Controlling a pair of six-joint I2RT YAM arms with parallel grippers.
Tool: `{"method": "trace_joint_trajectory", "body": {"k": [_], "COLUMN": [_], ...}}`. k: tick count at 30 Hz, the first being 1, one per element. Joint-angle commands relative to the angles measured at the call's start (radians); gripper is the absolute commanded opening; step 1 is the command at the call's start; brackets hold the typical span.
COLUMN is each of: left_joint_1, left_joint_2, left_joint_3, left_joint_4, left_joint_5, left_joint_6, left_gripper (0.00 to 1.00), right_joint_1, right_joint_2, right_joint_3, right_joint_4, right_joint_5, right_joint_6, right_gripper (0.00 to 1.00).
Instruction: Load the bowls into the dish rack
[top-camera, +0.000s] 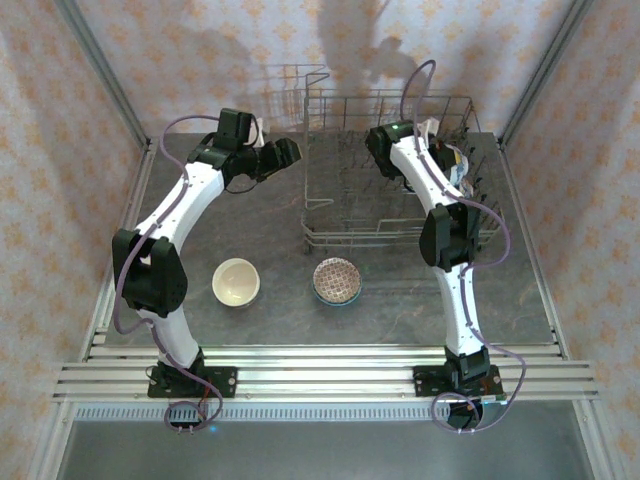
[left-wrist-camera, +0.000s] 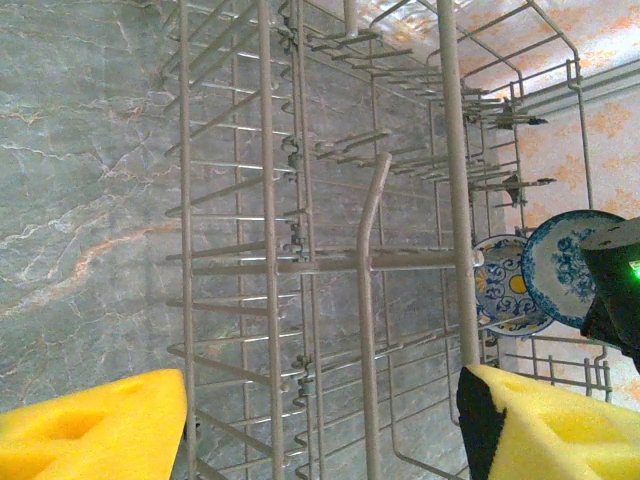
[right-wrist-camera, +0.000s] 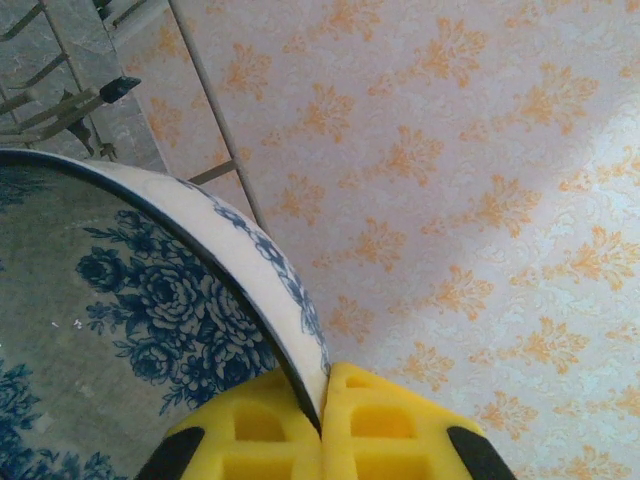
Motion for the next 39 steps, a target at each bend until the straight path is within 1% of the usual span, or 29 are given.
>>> {"method": "trace_joint_trajectory", "body": {"k": [1,6,10,15,21,32,39], "left_joint_1": [-0.003,-0.008,-0.012,-0.017,-0.016,-0.016,-0.017], "left_joint_2": [0.018,0.026,0.032,0.043,0.051,0.039,0.037], "left_joint_3": [-0.009,-0.013,-0.014,-0.011,-0.005,-0.014,-0.022], "left_joint_4": [0.012,0.012,0.014,0.02,0.022,0.029,0.037], "left_joint_5": [0.015,0.017,0.022,0.03,0.038,0.042,0.046], "left_joint_6": [-0.002,-0.004,-0.009,-0.018,-0.025,-0.038,-0.045], "left_gripper": [0.73,0.73,0.73,0.73,0.73,0.73,0.73], "right_joint_1": [0.005,0.009,0.008,0.009,0.008,0.03,0.038], "right_joint_2": [0.002,-0.031,-0.054,-0.051,-0.048,-0.09,-0.119], "right_joint_3": [-0.008,-0.092,-0.127,-0.137,-0.092,-0.165,-0.244], "right_joint_4": [-0.154,-0.154,-0.154,-0.155,-0.155,-0.157,-0.157], "right_joint_5": [0.082,0.102,0.115,0.122,0.138,0.128,0.088], "right_joint_6": [0.012,0.024,0.023,0.004,-0.035,-0.055,-0.021], "right_gripper": [0.0,0.0,0.0,0.0,0.0,0.0,0.0]}}
